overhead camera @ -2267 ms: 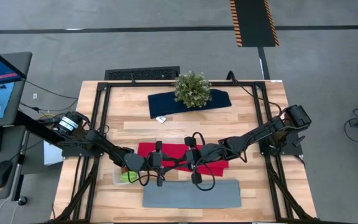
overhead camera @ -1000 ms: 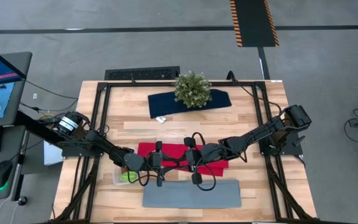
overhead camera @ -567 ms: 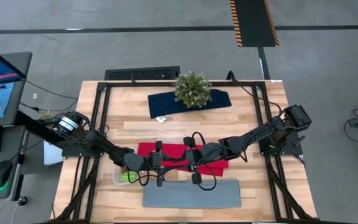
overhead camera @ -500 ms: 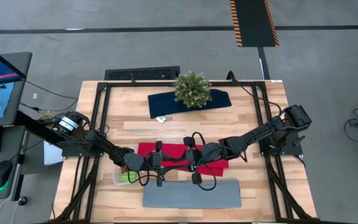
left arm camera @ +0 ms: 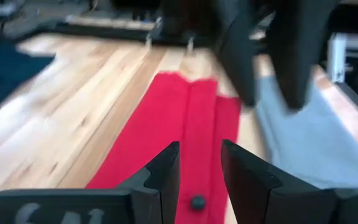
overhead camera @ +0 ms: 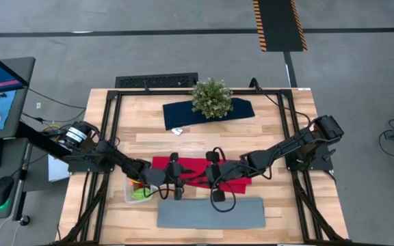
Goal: Pick and placing Produce into tupperware
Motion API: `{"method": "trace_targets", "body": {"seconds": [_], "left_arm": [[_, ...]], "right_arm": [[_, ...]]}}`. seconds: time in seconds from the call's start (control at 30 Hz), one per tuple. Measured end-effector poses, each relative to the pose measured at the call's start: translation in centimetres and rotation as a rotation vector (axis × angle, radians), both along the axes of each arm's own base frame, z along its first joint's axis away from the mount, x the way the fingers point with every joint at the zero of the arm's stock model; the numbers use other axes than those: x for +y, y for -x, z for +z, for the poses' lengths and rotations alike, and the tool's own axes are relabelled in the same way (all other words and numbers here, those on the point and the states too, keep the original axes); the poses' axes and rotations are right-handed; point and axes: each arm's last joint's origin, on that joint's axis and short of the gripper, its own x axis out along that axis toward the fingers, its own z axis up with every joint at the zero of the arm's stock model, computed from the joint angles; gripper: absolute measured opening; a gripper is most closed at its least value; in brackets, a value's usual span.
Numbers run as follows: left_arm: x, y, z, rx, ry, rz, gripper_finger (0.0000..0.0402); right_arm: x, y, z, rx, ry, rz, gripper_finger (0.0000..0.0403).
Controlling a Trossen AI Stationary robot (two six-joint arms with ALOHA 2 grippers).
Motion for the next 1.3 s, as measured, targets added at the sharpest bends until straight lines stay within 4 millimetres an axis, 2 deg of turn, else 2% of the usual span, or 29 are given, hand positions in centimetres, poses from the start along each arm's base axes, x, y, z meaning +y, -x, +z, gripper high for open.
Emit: {"method": "trace_targets", "body": {"seconds": [0.2,0.37,0.5,0.67,0.8,1.0,1.13,1.3], "left_arm": [[1.3,-0.3,-0.6,0.055,0.056,0.057,0.0108],[1.8,-0.4,-1.0,0.100,0.061,0.033,0.0108],[1.8,-0.3,-1.1,0.117,0.066,0.016,0.0108],[1.8,-0.2,-1.4,0.143,0.092,0.004,0.0110],[1.8,-0.2,-1.4,0.148,0.098,0.007,0.0133],[1.8,-0.2,-1.6,0.175,0.092,0.002,0.0179],[2.2,-1.0,-1.2,0.218,0.045,0.003,0.0182],[2.8,-2.9,0.0,0.377,0.054,-0.041,0.0183]], "right_arm": [[-0.9,2.0,3.0,0.021,0.033,-0.031,0.0114],[-1.9,4.4,3.9,0.101,0.009,-0.110,0.0124],[-2.2,6.4,2.5,0.169,-0.054,-0.156,0.0147],[-1.5,8.5,-0.7,0.201,-0.077,-0.190,0.0169],[-0.9,9.5,-2.4,0.203,-0.100,-0.215,0.0175],[0.4,10.3,-2.7,0.172,-0.151,-0.174,0.0175],[1.2,10.5,-2.5,0.151,-0.161,-0.137,0.0176],[1.3,10.4,-2.3,0.134,-0.175,-0.135,0.0176]]}}
